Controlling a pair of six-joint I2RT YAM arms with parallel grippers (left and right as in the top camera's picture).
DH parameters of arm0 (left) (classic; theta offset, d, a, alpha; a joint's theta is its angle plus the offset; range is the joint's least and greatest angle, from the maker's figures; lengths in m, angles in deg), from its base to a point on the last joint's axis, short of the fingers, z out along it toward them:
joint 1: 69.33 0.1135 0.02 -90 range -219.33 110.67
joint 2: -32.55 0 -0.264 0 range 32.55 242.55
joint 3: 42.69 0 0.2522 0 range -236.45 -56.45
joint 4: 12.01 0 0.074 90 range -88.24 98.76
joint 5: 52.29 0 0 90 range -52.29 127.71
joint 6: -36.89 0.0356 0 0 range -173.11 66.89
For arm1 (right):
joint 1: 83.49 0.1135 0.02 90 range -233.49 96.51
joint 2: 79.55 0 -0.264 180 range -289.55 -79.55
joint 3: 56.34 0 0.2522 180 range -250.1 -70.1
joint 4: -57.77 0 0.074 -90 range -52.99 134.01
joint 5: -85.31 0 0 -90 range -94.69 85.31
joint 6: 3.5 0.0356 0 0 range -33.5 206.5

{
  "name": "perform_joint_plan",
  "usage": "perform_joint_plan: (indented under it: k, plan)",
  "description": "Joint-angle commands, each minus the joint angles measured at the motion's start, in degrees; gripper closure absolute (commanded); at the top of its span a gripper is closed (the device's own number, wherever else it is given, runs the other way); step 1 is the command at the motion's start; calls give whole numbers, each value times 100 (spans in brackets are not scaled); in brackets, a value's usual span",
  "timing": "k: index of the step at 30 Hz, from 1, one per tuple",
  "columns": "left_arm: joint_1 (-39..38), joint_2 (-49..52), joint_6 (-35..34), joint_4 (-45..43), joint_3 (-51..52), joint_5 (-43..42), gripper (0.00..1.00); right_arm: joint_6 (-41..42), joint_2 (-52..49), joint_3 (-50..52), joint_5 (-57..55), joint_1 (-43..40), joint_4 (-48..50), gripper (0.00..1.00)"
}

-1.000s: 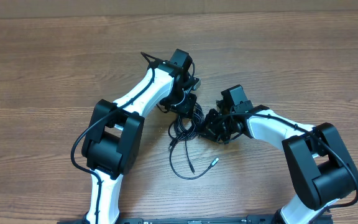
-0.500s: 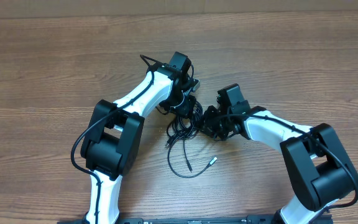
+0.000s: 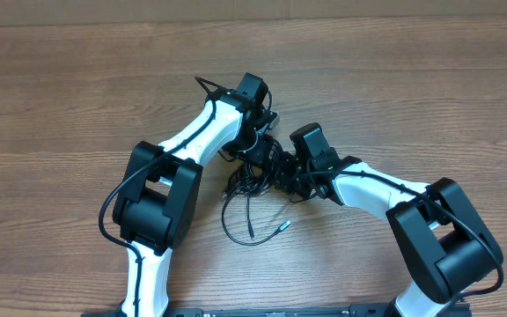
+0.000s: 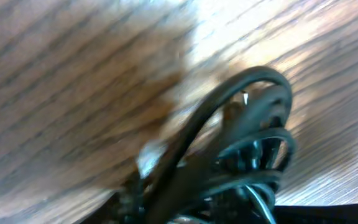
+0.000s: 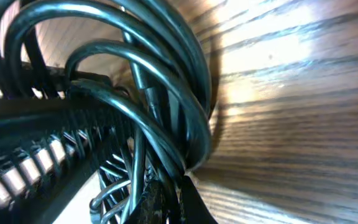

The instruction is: Untangle cables

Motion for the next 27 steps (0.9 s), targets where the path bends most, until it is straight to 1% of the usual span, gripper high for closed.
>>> perform_joint_plan:
  k: [1,3,6,7,9,11,13,16,18,22,25,27]
  plan:
    - [-66,70,-37,332,155,-181,78,-741,44,-103,990,-249,153,96]
    - [-39,-2,-35,402,131,-157,83,-1003,52,-103,1357,-415,153,96]
    - [-4,-162,-37,396,131,-138,95,-1504,52,-103,1912,-579,203,96]
    - [7,-221,-39,404,131,-138,96,-1694,52,-103,2153,-605,247,96]
    - [17,-328,-63,422,131,-133,96,-2129,57,-103,2743,-619,387,96]
    - [17,-444,-177,424,131,-33,96,-2354,111,-103,3023,-619,442,96]
    - [28,-522,-358,420,131,188,96,-2476,251,-103,3036,-619,446,96]
    - [59,-560,-984,459,131,922,96,-2649,575,-103,3029,-619,420,96]
    - [103,-553,-1231,544,133,1209,96,-2712,815,-103,3008,-619,332,96]
    - [203,-553,-1475,699,133,1384,96,-2769,1196,-103,2927,-619,87,96]
    - [297,-551,-1578,745,136,1362,96,-2758,1255,-103,2907,-610,-44,96]
    - [352,-551,-1652,785,136,1351,95,-2743,1252,-103,2754,-605,-352,96]
